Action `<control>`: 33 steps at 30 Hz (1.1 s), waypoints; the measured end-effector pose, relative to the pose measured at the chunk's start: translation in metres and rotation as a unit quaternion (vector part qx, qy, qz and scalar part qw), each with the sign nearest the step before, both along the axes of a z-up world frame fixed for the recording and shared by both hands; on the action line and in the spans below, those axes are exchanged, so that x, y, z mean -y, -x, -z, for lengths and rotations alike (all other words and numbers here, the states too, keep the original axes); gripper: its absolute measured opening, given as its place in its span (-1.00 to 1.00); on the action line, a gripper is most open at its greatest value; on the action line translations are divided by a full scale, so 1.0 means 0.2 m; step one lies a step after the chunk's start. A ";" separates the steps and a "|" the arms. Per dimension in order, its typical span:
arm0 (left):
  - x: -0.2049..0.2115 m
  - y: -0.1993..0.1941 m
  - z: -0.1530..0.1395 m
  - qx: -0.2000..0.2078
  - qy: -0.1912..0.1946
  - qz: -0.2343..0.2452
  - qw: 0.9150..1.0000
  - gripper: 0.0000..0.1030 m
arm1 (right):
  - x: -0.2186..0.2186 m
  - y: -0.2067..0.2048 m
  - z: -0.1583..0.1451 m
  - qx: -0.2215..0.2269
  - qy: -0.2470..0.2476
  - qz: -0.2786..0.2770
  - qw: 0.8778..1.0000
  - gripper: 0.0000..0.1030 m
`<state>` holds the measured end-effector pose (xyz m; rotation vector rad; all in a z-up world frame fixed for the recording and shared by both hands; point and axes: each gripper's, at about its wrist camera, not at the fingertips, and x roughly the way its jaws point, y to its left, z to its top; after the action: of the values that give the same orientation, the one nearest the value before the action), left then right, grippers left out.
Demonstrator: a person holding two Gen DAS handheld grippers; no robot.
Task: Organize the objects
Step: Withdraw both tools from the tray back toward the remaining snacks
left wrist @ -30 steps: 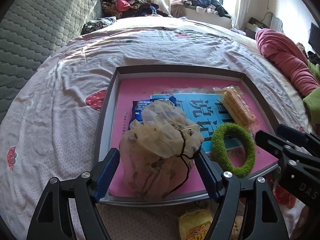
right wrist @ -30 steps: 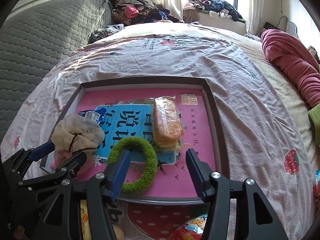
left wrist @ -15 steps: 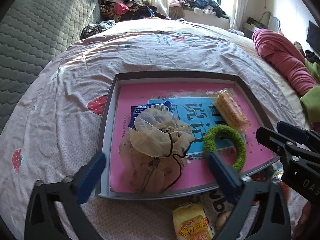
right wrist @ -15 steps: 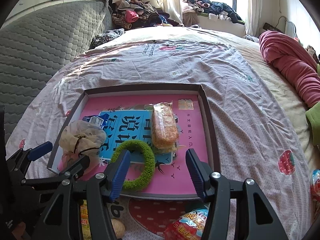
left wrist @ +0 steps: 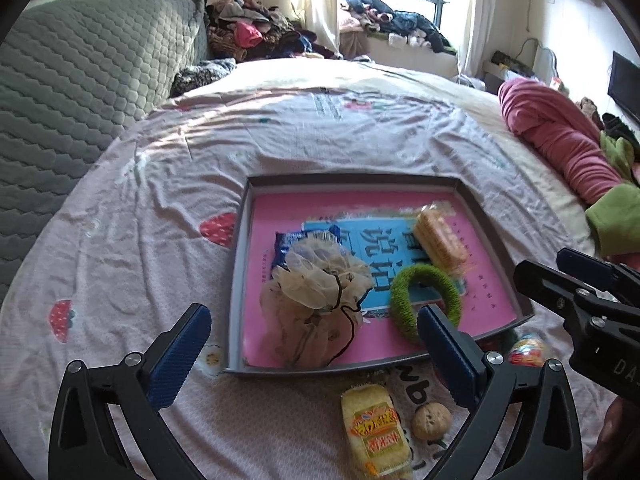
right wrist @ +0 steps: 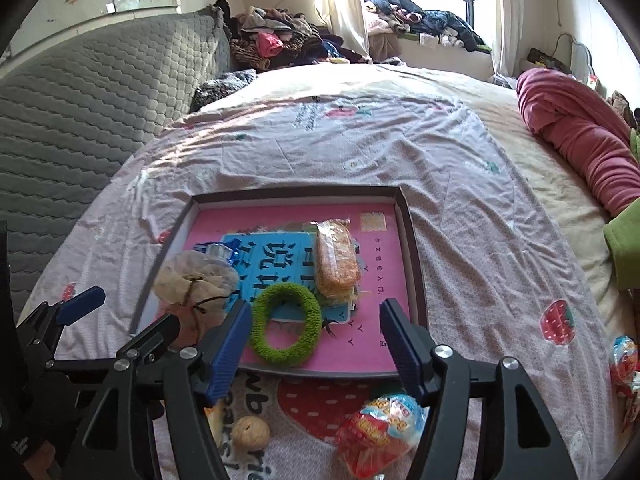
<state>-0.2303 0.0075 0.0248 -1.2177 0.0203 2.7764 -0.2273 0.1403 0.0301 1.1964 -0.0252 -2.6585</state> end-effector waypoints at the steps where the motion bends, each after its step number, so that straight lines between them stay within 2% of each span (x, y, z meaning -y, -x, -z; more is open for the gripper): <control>1: 0.01 -0.02 -0.02 -0.002 -0.001 0.000 1.000 1.00 | 0.00 -0.02 -0.03 -0.005 -0.001 0.001 1.000 0.37; 11: 0.02 -0.22 -0.27 -0.033 -0.002 0.005 0.999 1.00 | -0.03 -0.21 -0.29 -0.038 0.002 0.000 0.999 0.66; 33: -0.01 -0.67 -0.55 -0.062 -0.001 0.016 0.998 1.00 | -0.17 -0.67 -0.66 -0.089 -0.006 -0.006 0.996 0.80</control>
<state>-0.0969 0.0089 0.1351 -1.0325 0.0480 2.8198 -0.0935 0.1737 0.1614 0.9542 0.0278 -2.7474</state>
